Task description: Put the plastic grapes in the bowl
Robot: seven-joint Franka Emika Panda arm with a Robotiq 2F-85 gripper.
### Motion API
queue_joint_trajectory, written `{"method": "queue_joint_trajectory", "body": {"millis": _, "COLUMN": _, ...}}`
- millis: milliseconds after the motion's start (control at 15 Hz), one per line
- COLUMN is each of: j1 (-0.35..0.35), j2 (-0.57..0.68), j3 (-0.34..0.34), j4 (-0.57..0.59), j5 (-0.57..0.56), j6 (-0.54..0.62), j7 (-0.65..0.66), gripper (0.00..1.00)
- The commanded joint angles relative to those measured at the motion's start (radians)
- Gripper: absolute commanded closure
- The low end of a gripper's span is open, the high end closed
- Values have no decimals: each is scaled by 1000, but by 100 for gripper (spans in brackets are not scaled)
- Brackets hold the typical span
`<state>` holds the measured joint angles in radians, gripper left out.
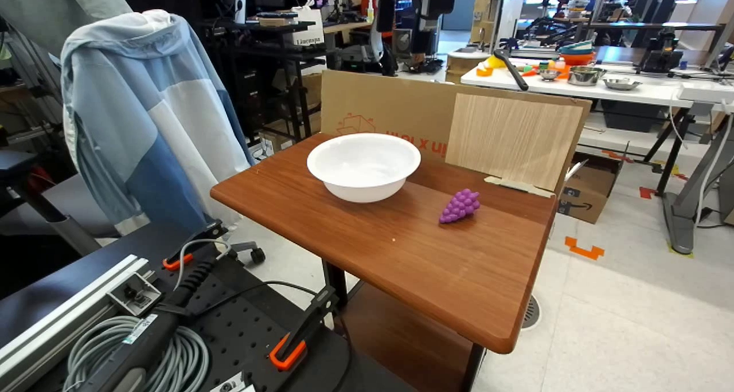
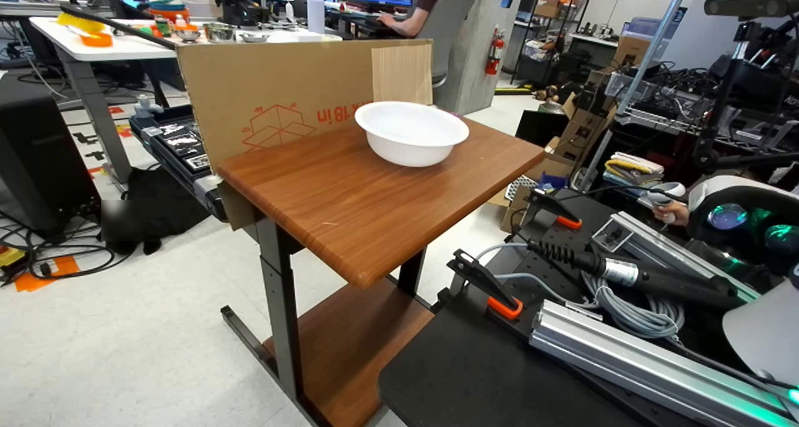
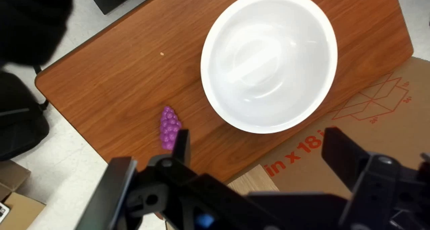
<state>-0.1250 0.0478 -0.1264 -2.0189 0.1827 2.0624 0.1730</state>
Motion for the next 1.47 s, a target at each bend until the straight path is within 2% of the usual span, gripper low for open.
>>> {"method": "queue_joint_trajectory", "body": {"millis": 0, "j1": -27, "j2": 143, "j3": -26, "j4": 118, "j5": 19, "j6": -50, "j7": 63, "gripper": 0}}
{"method": "queue_joint_trajectory", "body": {"millis": 333, "j1": -78, "j2": 335, "j3": -68, "j4": 219, "j5": 6, "j6": -35, "j7": 102, "gripper": 0}}
{"method": "queue_joint_trajectory", "body": {"millis": 533, "j1": -98, "j2": 436, "j3": -70, "j4": 282, "j5": -29, "j6": -44, "j7": 52, "gripper": 0}}
{"method": "queue_joint_trajectory", "body": {"millis": 867, "j1": -87, "j2": 575, "j3": -72, "j4": 413, "j5": -80, "j6": -30, "j7": 82, "gripper": 0}}
{"method": "queue_joint_trajectory", "body": {"millis": 1400, "j1": -85, "j2": 738, "j3": -69, "j4": 591, "j5": -72, "j6": -49, "j7": 150, "gripper": 0}}
